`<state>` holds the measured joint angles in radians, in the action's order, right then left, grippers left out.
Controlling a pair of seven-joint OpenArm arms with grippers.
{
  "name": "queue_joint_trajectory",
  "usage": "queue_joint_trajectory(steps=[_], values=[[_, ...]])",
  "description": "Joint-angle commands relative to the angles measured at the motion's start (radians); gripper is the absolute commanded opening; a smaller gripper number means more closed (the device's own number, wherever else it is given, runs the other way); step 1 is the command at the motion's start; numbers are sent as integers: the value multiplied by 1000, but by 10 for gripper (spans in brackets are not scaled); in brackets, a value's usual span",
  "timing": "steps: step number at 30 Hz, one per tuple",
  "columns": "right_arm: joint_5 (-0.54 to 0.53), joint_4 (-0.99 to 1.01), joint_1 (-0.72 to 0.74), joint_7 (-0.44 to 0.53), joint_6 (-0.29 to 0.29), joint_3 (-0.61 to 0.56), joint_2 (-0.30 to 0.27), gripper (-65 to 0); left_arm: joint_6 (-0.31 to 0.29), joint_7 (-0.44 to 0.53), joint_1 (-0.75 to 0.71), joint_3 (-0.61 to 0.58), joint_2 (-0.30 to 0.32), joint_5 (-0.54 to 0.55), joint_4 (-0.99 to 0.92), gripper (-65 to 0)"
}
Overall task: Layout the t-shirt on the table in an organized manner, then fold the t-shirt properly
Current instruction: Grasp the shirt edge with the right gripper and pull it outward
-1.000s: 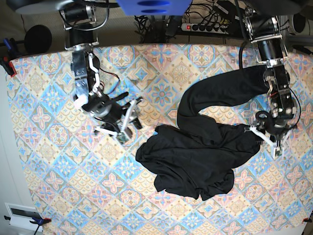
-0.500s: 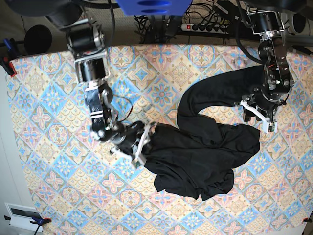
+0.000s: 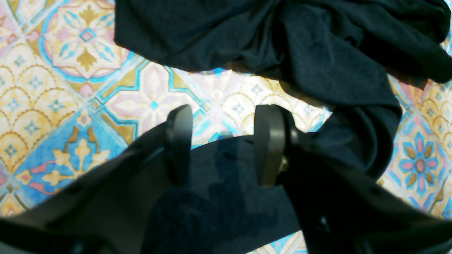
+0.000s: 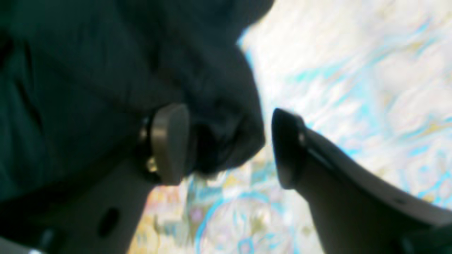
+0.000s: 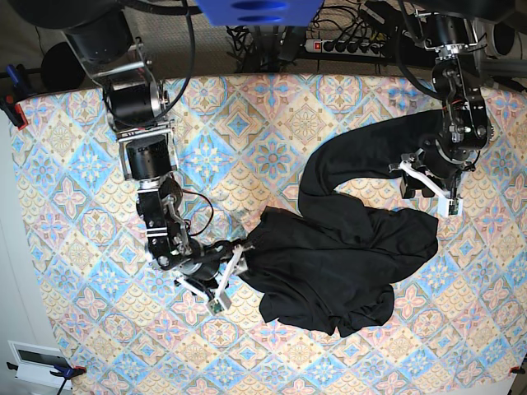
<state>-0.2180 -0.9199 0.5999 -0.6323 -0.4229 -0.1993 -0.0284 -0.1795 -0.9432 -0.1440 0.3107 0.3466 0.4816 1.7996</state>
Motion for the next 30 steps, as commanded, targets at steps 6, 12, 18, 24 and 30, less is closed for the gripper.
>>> queue_joint_trajectory(steps=[6,12,18,24,30], values=[[-11,46,21,55,-8,1,2,-254,-2,20,10,6,12,9,18,-375],[-10,135,18,150,-8,-1,-20,-254,-2,20,10,6,12,9,18,-375],[-10,212,13,203,-9,-2,-20,-254,-2,23,13,6,12,9,16,-375],[-10,236,12,225,-9,-2,-15,-319,-2,25,14,6,12,9,16,-375],[-10,236,12,230,-9,-2,-14,-462,-2,26,14,6,12,9,16,-375]])
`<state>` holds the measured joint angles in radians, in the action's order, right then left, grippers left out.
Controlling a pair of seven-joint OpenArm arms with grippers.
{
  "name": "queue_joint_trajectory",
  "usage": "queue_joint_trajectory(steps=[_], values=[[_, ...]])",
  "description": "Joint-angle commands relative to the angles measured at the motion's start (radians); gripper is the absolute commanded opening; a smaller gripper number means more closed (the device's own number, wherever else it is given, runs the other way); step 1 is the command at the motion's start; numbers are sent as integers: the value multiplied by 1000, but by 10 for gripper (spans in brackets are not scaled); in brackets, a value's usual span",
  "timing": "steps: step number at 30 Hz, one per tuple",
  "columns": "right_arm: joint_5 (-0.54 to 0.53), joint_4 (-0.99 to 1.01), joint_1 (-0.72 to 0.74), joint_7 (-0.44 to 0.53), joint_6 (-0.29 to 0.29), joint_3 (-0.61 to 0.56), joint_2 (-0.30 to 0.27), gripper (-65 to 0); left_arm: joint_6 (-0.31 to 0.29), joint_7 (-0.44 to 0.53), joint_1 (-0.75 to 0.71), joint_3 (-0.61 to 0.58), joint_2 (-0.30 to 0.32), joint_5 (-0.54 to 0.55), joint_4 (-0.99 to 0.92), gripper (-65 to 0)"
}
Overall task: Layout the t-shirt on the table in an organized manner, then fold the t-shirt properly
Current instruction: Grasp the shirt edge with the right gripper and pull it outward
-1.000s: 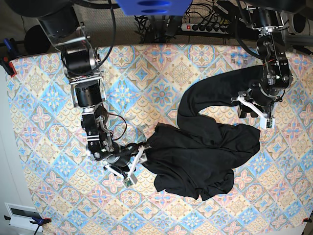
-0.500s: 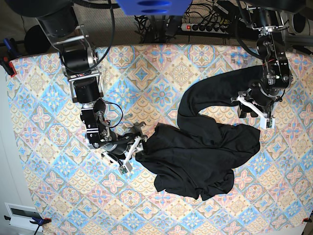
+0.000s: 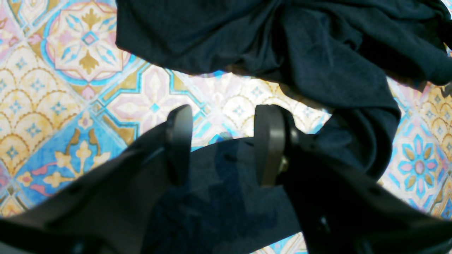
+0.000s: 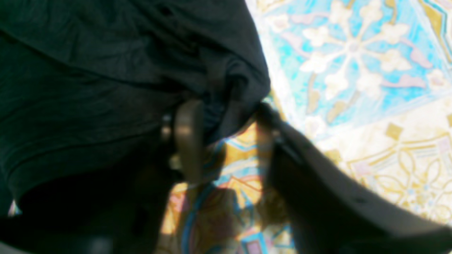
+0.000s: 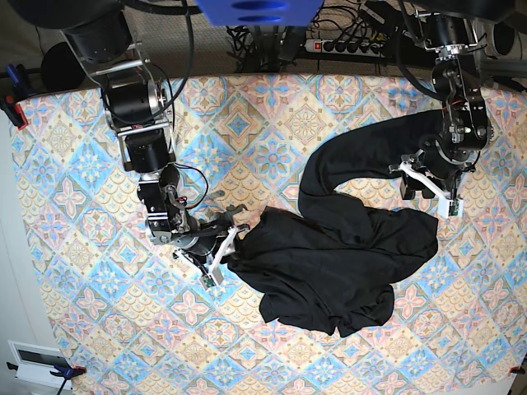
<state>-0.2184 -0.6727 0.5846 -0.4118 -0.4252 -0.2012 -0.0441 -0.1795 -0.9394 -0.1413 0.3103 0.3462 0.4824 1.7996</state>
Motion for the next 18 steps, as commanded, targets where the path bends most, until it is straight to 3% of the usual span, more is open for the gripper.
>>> queue_joint_trajectory(steps=[1,5,13,18], values=[[-9,-11,27,9,-7,-1,2,-493,-2,23,12,7,12,8,16,-375],[-9,-17,27,9,-7,-1,2,-644,-2,24,12,11,12,8,15,-375],[-11,-86,30,9,-7,10,-7,-650,-2,24,12,13,12,8,15,-375],[-11,-178,39,4,-7,12,-107,-650,-2,24,12,10,12,8,15,-375]])
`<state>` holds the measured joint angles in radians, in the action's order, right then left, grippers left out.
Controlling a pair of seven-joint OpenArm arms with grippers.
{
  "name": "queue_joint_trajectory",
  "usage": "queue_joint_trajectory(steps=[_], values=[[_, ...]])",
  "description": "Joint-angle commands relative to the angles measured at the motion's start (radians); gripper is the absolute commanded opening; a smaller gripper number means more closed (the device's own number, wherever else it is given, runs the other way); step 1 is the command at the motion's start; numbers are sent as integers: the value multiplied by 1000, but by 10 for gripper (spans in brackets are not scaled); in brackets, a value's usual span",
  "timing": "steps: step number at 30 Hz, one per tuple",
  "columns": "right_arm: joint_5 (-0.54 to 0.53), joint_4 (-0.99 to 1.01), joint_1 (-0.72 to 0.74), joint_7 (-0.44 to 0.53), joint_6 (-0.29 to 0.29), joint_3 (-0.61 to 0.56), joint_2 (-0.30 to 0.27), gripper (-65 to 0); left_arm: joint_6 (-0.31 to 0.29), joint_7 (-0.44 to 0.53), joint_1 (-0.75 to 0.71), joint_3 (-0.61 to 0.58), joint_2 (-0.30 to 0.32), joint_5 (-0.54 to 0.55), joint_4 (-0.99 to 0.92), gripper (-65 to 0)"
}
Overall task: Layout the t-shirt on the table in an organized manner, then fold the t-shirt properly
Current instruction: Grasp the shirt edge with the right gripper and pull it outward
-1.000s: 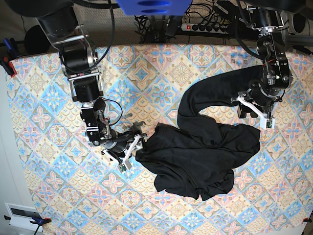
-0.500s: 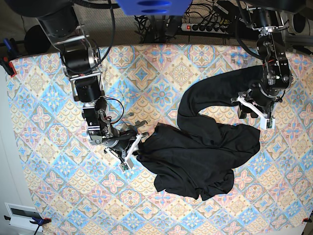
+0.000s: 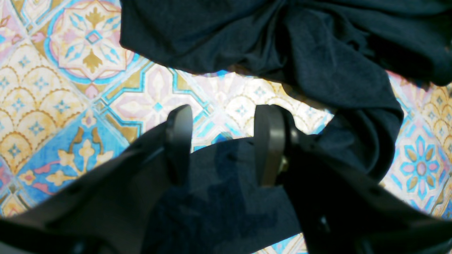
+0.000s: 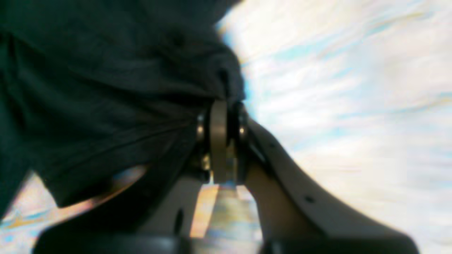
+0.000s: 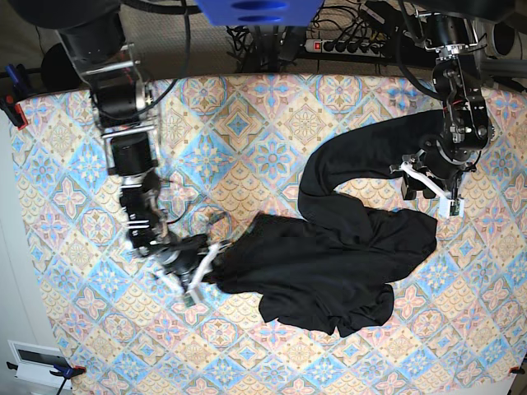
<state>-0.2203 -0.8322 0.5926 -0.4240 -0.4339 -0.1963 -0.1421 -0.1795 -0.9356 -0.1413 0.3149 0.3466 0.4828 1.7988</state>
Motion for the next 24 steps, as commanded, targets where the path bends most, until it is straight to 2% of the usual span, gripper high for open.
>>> queue_joint_trajectory(steps=[1,10,12,14,18,21,24], values=[[-9,-28,45,17,2,11,-27,-650,-2,20,12,3,12,7,16,-375],[-9,-28,149,23,4,219,-152,-650,-2,20,13,2,12,7,14,-375],[-8,-28,174,41,5,263,-161,-649,-2,20,13,2,10,7,14,-375],[12,-28,188,76,39,291,-178,-642,-2,20,15,2,-5,7,14,-375],[138,-29,189,83,128,295,-185,-558,-2,20,15,2,-14,6,14,-375],[198,-39,185,61,132,295,-185,-475,-2,20,15,-16,-16,6,14,-375],[207,-42,123,11,131,294,-185,-433,-2,20,16,-35,-16,-2,14,-375]])
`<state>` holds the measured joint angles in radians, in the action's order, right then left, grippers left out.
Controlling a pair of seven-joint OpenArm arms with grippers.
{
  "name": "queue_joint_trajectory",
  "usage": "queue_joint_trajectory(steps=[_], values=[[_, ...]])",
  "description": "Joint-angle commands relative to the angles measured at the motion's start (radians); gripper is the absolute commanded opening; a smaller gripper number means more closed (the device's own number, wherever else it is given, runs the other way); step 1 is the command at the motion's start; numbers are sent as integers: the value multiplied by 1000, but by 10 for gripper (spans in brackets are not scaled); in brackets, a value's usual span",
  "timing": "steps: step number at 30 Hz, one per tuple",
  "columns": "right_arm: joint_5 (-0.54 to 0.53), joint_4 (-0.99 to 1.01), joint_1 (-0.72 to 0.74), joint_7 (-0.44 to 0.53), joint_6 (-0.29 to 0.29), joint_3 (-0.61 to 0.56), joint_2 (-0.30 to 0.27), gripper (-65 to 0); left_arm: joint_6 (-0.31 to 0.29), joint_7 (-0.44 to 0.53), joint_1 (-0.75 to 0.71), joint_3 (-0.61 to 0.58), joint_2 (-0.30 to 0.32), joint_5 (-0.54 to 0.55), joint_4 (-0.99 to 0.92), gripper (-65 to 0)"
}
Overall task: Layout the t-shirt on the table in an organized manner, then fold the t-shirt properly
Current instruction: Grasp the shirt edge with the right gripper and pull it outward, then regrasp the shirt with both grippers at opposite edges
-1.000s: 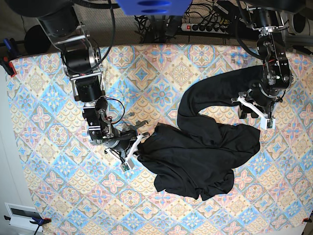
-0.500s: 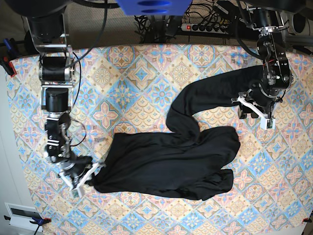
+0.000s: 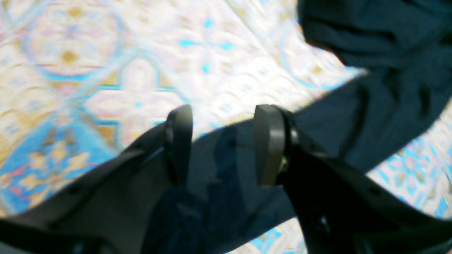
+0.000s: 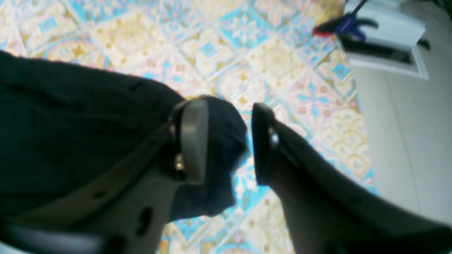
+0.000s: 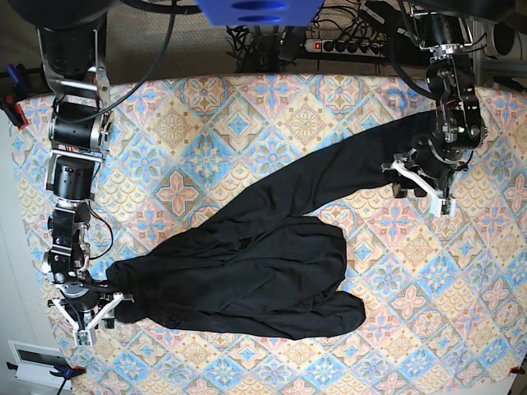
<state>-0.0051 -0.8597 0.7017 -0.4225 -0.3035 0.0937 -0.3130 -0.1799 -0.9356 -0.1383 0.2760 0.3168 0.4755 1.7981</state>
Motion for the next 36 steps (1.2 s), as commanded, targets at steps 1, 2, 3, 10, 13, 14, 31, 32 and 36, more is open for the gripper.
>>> queue_joint_trajectory(steps=[1,2,3,10,13,14,31,32,36], values=[[-8,-26,-12,0,0,4,-15,-435,-2,20,21,2,14,4,15,-375],[-8,-46,-37,-9,0,4,-15,-438,-2,20,35,1,14,4,15,-375],[-8,-80,-70,-16,0,4,-15,-441,-2,20,47,1,14,2,12,-375],[-9,-428,-356,-83,-38,-101,22,-441,-2,20,187,-1,14,4,-166,-375],[-9,-565,-468,-83,-46,-183,27,-441,-2,23,283,-77,12,9,-286,-375],[-9,-597,-495,-83,-46,-205,35,-441,-2,26,308,-100,12,9,-320,-375],[-9,-820,-709,-140,-50,-246,177,-440,6,355,619,-421,-206,-140,-961,-402],[-9,-820,-709,-140,-50,-245,179,-440,6,355,621,-439,-212,-156,-961,-438],[-11,-809,-699,-140,-50,-245,180,-440,6,350,618,-470,-213,-166,-930,-650]])
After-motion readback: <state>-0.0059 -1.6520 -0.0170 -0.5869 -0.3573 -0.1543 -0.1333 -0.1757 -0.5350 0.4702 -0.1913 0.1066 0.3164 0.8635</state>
